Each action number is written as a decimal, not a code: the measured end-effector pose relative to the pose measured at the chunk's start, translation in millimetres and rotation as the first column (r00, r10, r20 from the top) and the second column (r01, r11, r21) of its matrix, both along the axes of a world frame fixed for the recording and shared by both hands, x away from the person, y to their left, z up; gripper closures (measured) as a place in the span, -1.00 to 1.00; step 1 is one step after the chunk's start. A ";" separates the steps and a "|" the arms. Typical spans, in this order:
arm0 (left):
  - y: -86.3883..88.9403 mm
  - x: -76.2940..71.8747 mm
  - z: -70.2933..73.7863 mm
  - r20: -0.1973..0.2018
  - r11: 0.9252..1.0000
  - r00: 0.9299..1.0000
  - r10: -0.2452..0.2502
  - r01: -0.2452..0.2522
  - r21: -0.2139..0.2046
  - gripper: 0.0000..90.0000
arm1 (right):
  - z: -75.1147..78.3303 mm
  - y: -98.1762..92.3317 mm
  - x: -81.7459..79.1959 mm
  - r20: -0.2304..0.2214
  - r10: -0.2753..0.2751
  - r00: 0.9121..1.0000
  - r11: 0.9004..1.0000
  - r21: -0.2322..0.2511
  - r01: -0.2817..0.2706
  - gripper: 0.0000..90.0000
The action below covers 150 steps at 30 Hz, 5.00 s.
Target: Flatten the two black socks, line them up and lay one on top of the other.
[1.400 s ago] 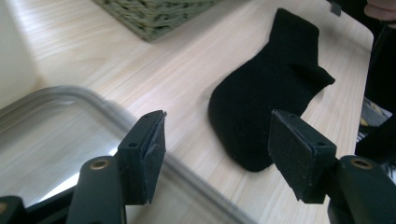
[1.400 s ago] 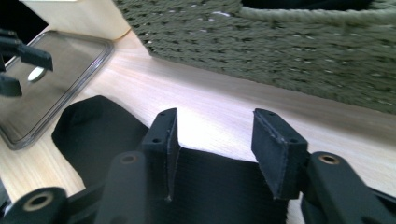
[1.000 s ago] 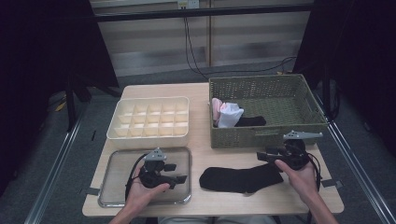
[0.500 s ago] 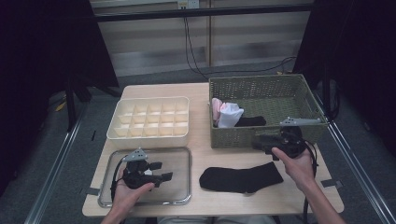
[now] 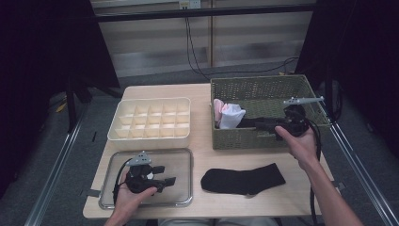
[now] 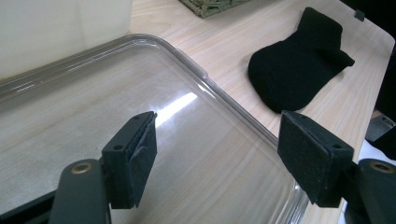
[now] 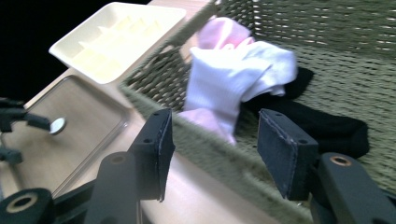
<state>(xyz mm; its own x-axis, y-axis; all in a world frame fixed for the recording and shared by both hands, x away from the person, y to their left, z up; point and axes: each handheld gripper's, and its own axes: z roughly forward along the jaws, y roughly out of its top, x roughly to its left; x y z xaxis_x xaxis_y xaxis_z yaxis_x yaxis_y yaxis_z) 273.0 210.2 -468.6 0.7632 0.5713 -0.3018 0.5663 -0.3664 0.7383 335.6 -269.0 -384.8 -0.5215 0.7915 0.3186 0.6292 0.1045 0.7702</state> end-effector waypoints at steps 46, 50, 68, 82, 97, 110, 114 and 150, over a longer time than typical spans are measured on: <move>-2.3 4.8 -3.4 -0.011 1.000 1.000 -0.021 0.021 0.000 -0.36 | -47.7 -19.4 153.6 -0.305 -0.151 0.940 0.951 -0.305 0.054 0.17; -4.0 5.1 -4.8 -0.011 1.000 1.000 -0.023 0.023 0.006 -0.36 | -60.1 -12.1 158.3 -0.370 -0.162 0.915 0.933 -0.360 0.020 0.22; -3.2 7.6 -5.6 -0.015 1.000 1.000 -0.024 0.024 0.005 -0.36 | -77.5 -6.9 163.8 -0.522 -0.139 0.841 0.923 -0.377 -0.081 0.80; -3.0 9.1 -6.6 -0.015 1.000 1.000 -0.017 0.017 0.005 -0.36 | -59.7 -13.3 160.9 -0.439 -0.121 0.890 0.956 -0.292 -0.013 1.00; -3.3 11.4 -7.4 -0.016 1.000 1.000 -0.012 0.012 0.002 -0.36 | -35.9 -25.9 154.6 -0.339 -0.113 0.934 0.987 -0.150 0.065 1.00; -2.7 12.5 -7.5 -0.014 1.000 1.000 -0.013 0.013 0.002 -0.38 | -17.4 -23.2 137.0 -0.253 -0.078 0.964 0.997 -0.036 0.071 1.00; -2.8 13.0 -7.1 -0.020 1.000 1.000 -0.005 0.005 -0.007 -0.45 | -11.7 -22.6 130.5 -0.223 -0.069 0.972 0.998 -0.015 0.068 1.00; -0.7 12.5 -5.8 -0.001 1.000 1.000 0.016 -0.016 -0.004 -0.49 | 70.5 -30.1 84.6 0.021 -0.036 0.999 0.988 0.153 0.032 1.00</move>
<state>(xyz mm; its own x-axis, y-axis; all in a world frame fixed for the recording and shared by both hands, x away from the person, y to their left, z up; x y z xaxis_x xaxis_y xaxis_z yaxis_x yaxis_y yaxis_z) 285.4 209.5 -474.4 0.7535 0.5827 -0.3044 0.5727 -0.3543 0.7393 420.2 -299.1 -314.3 -0.5041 0.7517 0.4252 0.6119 -0.0366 0.7901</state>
